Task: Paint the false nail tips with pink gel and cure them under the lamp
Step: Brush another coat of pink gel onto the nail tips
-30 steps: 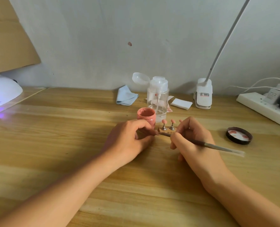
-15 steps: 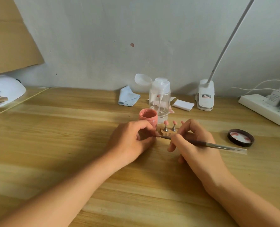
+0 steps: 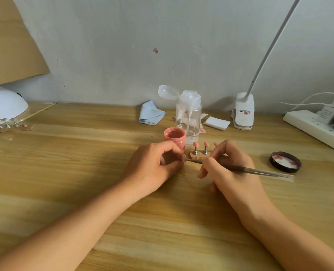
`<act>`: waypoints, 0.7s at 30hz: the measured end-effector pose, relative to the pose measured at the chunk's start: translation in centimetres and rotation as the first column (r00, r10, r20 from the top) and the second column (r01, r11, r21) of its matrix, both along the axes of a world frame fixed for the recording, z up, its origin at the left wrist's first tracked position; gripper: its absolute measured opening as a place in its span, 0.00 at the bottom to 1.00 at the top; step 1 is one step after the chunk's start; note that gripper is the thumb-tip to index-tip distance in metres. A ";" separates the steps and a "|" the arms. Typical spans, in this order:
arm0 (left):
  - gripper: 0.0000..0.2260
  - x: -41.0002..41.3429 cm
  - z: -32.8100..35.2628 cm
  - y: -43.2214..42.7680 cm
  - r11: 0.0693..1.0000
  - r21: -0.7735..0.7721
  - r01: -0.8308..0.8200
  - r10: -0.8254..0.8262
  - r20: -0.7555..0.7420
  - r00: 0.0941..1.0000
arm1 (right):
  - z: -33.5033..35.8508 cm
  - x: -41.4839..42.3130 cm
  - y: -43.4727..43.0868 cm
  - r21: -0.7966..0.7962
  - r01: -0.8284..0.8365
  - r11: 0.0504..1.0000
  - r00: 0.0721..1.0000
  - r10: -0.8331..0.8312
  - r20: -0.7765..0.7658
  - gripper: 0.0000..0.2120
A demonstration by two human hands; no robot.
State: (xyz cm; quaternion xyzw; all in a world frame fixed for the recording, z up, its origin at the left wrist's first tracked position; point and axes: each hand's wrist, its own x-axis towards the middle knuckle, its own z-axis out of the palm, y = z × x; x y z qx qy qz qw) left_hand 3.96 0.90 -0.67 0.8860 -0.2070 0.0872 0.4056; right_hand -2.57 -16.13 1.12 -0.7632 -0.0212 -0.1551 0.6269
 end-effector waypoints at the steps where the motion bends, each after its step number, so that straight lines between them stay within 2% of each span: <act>1: 0.08 0.0 0.0 0.0 1.000 -0.010 0.001 -0.001 -0.004 1.000 | 0.0 0.0 0.0 -0.006 -0.004 1.000 1.000 0.004 -0.003 0.06; 6: 0.05 0.0 0.0 0.0 0.992 -0.118 0.052 -0.058 -0.052 0.997 | 0.2 -0.2 -0.2 0.135 0.000 0.991 1.000 -0.002 0.019 0.09; 10: 0.07 0.1 0.0 -0.1 0.987 -0.152 0.051 -0.065 -0.083 0.994 | 0.1 -0.1 0.0 0.081 -0.053 0.995 0.999 0.052 0.010 0.09; 21: 0.07 0.4 -0.3 0.0 0.982 -0.181 0.063 -0.084 -0.111 0.990 | 0.1 -0.1 0.0 0.081 -0.045 0.996 0.999 0.044 0.014 0.09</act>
